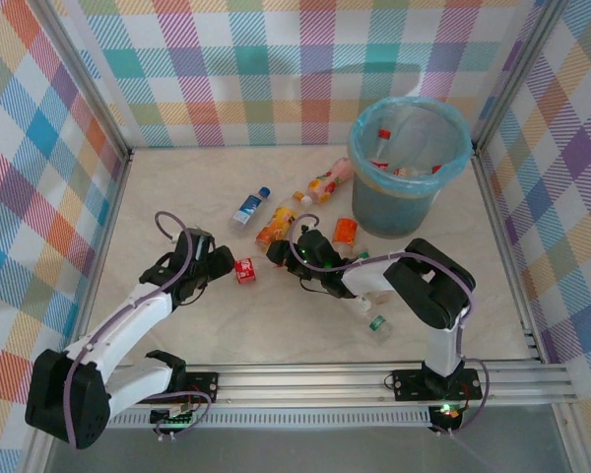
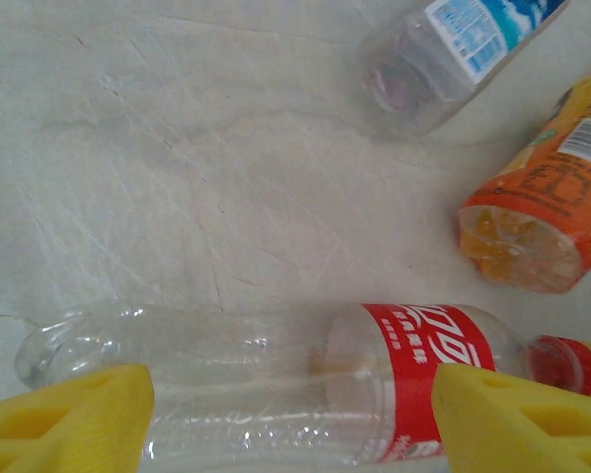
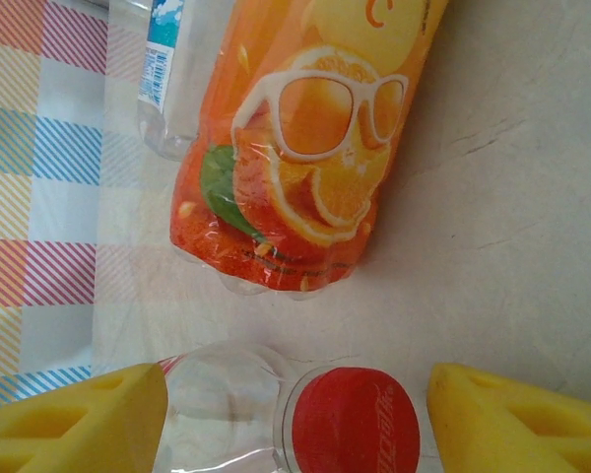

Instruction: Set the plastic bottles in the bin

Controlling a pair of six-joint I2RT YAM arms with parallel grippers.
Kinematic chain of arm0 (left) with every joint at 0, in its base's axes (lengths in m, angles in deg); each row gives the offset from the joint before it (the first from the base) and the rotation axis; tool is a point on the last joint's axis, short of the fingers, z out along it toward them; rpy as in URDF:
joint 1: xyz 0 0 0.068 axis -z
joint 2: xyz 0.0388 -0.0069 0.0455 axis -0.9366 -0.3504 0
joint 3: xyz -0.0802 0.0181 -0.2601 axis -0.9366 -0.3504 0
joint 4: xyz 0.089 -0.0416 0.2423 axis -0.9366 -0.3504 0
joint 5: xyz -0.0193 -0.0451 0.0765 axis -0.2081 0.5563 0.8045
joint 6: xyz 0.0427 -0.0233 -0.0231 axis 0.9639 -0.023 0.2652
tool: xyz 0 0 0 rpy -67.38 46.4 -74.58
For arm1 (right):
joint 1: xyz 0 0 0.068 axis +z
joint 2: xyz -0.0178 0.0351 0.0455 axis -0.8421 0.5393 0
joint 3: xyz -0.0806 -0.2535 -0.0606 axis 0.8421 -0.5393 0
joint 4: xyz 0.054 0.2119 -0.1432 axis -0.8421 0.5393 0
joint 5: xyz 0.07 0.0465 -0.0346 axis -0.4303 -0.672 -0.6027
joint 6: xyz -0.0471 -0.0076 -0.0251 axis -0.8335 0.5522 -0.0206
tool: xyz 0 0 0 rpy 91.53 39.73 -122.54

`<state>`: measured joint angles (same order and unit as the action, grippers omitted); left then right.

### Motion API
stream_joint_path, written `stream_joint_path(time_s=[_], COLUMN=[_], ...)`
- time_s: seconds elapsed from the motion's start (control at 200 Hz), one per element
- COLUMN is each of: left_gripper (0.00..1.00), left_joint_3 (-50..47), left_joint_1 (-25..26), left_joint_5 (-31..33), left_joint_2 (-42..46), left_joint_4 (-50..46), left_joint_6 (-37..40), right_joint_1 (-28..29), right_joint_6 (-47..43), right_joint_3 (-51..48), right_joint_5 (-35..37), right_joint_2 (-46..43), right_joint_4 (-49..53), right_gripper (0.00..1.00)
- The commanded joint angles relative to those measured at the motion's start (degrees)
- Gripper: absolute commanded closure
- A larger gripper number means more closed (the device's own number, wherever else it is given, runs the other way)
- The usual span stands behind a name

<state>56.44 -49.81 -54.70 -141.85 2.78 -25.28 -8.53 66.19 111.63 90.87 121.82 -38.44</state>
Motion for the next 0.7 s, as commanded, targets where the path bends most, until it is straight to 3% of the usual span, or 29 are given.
stream_joint_path(time_s=[0.0,0.695], left_gripper=[0.25,0.25], left_joint_3=[1.4,-5.9], left_joint_1=[-1.1,-2.2], left_joint_5=[-0.8,-2.3], left_joint_2=[-2.0,-5.2], left_joint_4=[2.9,7.9], left_joint_6=[1.5,0.4], right_joint_1=[-0.1,-1.0], right_joint_6=[2.5,8.4], right_joint_3=[-0.2,-0.6], right_joint_5=[-1.6,-4.6], right_joint_2=[1.8,6.2], right_joint_4=[-4.5,-12.5], right_gripper=[0.3,0.4])
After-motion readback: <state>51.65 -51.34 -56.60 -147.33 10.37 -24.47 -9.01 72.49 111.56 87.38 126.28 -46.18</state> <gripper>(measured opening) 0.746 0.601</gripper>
